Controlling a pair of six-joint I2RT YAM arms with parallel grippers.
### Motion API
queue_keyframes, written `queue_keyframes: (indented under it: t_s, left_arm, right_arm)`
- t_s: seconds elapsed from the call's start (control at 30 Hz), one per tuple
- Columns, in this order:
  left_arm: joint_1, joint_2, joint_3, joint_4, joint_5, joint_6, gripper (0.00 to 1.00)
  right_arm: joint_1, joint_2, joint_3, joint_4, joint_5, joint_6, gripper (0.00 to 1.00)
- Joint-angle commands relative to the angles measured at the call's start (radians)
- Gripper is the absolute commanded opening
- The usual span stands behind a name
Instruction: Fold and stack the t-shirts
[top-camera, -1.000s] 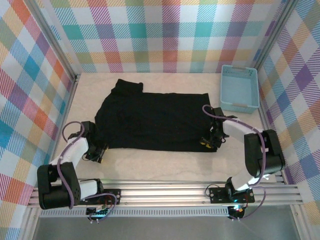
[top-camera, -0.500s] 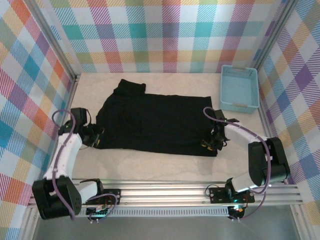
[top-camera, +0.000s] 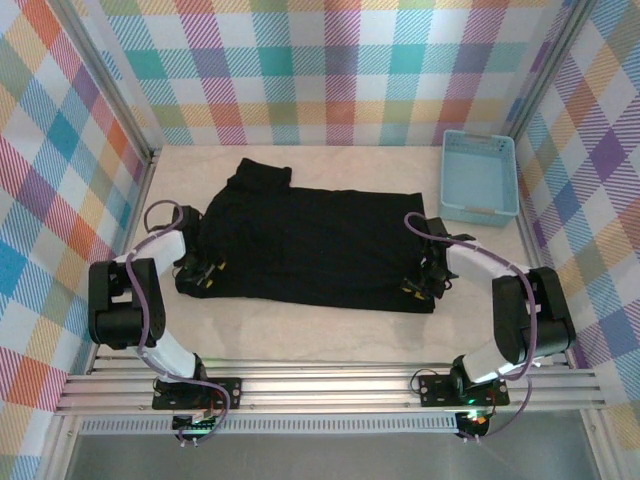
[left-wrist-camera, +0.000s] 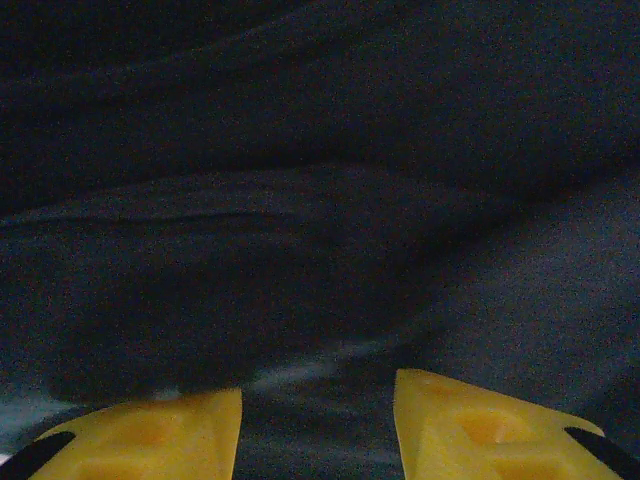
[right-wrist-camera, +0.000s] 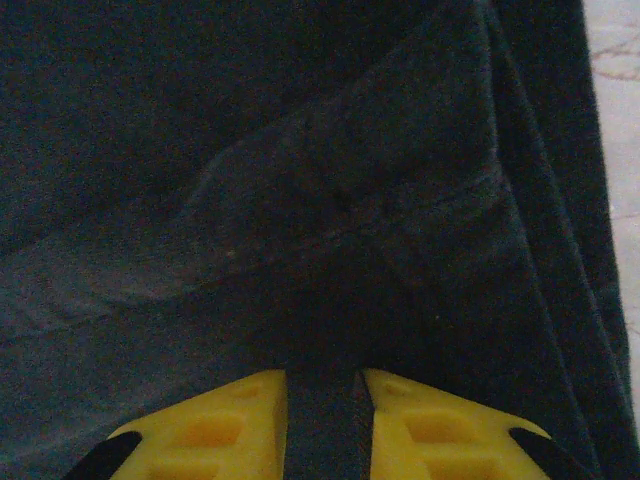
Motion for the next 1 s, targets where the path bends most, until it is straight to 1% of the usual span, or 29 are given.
queue_keyframes:
  t_s: [0.0,0.13,0.23,0.43,0.6,0.7,0.87,0.97]
  left_arm:
    - [-0.005,-0.038,-0.122,-0.027,-0.087,-0.054,0.44]
    - [-0.006,-0.140,-0.246,-0.020,-0.103,-0.095,0.44]
    - [-0.004,-0.222,-0.298,-0.047,-0.129,-0.114,0.44]
    - [-0.001,-0.351,-0.403,-0.083,-0.093,-0.155,0.44]
    - [0.002,-0.490,-0.439,-0.162,-0.102,-0.162,0.44]
    - [0.010,-0.548,-0.449,-0.199,-0.094,-0.154,0.44]
    - [0.018,-0.558,-0.434,-0.217,-0.095,-0.130,0.44]
    - [0.018,-0.565,-0.401,-0.235,-0.090,-0.124,0.44]
  right_arm:
    - [0.004,0.031,0.011,-0.023,0.005,-0.002,0.26]
    - [0.004,0.049,0.001,-0.042,0.006,-0.014,0.26]
    - [0.004,0.047,-0.015,-0.049,0.004,-0.019,0.26]
    - [0.029,0.007,-0.064,-0.053,-0.012,0.009,0.27]
    - [0.074,-0.052,-0.098,-0.069,-0.009,0.050,0.27]
    - [0.094,-0.094,-0.117,-0.077,-0.003,0.075,0.27]
    - [0.107,-0.137,-0.134,-0.084,0.006,0.091,0.26]
    - [0.107,-0.166,-0.113,-0.100,0.021,0.086,0.27]
